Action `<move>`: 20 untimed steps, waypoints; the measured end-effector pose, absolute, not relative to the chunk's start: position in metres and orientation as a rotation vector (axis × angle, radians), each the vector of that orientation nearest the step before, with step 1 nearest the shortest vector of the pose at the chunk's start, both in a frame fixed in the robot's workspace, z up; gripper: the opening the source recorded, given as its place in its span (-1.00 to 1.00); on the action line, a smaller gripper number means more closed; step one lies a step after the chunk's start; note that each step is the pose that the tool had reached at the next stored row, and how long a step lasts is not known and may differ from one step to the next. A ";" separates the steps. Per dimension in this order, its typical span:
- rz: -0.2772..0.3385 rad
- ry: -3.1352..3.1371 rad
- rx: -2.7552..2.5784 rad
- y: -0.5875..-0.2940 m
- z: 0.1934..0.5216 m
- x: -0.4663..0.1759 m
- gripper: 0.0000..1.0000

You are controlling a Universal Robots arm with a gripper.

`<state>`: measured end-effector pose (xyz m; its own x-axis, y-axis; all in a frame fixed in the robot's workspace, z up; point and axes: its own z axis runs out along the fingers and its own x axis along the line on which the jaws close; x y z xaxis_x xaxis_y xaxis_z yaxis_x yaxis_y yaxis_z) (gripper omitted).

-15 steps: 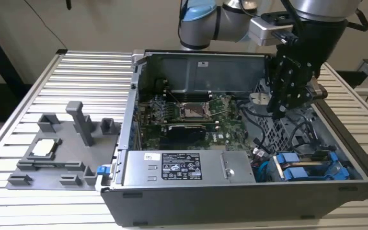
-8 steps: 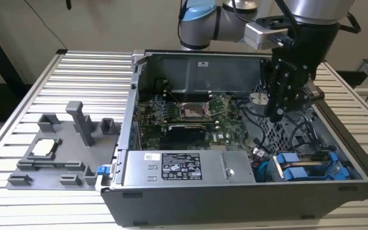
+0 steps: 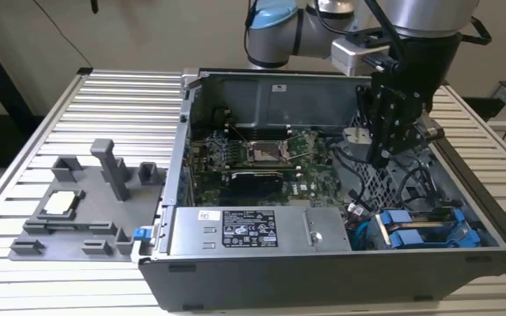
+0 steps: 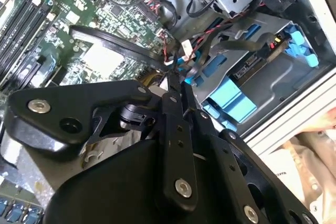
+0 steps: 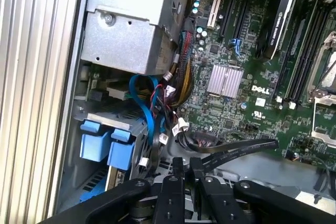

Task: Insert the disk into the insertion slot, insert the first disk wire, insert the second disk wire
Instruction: 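Insert the first disk wire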

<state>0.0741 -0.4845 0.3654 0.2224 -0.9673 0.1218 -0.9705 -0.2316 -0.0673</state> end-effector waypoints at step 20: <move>0.324 -1.839 2.398 -0.470 0.367 0.072 -0.52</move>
<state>0.0720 -0.4702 0.3665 0.2472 -0.9414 0.2295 -0.9632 -0.2645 -0.0477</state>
